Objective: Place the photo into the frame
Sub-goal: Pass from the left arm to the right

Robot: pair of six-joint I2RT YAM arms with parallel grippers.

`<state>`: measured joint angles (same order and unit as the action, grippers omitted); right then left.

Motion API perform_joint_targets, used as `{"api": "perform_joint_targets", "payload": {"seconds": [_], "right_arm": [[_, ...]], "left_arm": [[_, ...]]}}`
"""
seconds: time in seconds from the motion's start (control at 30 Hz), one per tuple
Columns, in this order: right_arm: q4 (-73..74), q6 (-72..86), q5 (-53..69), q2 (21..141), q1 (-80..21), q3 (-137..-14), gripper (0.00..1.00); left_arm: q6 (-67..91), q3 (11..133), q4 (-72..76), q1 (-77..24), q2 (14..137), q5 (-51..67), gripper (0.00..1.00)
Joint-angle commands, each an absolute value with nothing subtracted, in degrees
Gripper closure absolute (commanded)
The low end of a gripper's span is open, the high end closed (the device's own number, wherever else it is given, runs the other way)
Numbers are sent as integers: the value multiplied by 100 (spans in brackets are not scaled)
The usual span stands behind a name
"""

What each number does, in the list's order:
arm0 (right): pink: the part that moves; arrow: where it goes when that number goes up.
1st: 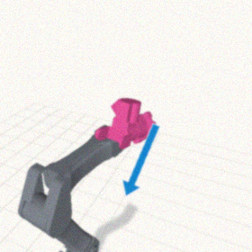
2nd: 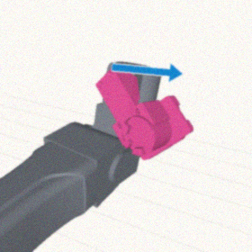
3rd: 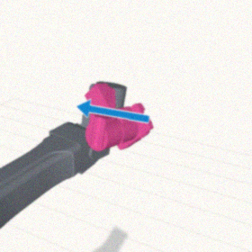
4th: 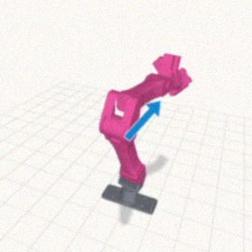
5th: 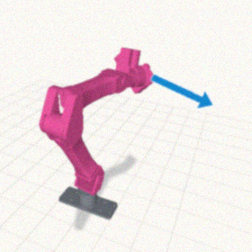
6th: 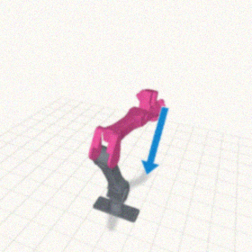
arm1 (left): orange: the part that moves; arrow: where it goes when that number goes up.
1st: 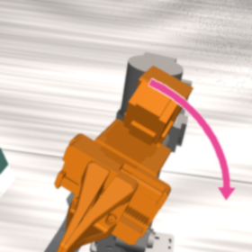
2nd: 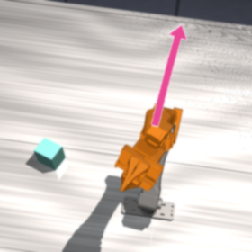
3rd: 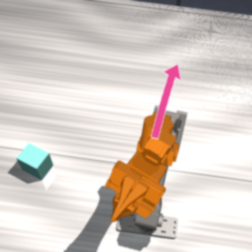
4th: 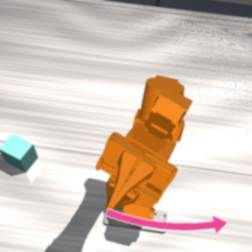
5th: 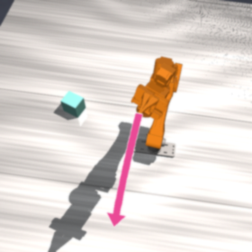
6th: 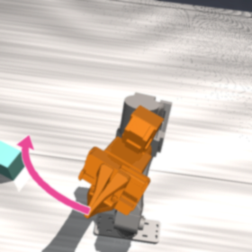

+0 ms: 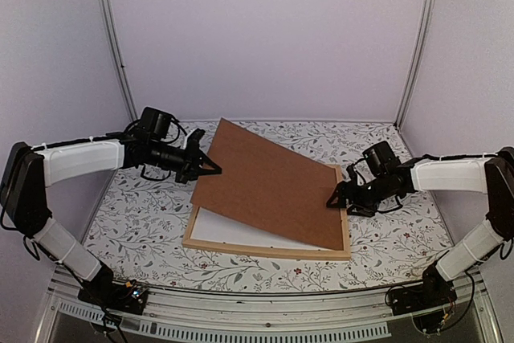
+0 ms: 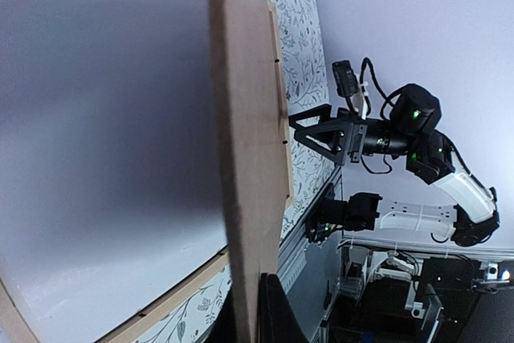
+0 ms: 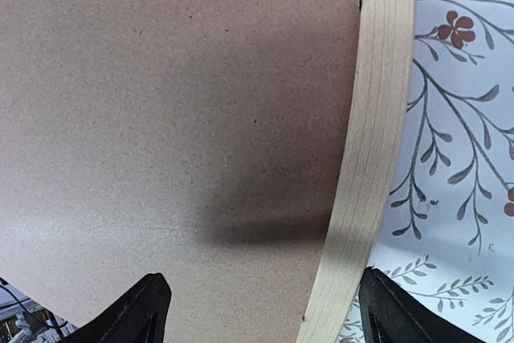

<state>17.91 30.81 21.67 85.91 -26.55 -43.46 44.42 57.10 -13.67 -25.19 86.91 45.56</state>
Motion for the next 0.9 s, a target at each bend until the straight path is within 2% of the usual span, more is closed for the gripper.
{"api": "perform_joint_targets", "payload": {"seconds": [0.0,0.47,0.87], "right_arm": [[1933,3024,2319,8297,-2616,-4623,15],[1855,3015,2726,8084,-2260,-4664,14],[1740,3081,2917,8140,-2168,-4685,15]], "left_arm": [[4343,5636,-1088,-2489,8606,4658,98],[5368,5157,448,-2463,8276,5211,100],[5209,5306,196,-2147,7896,5403,100]]}}
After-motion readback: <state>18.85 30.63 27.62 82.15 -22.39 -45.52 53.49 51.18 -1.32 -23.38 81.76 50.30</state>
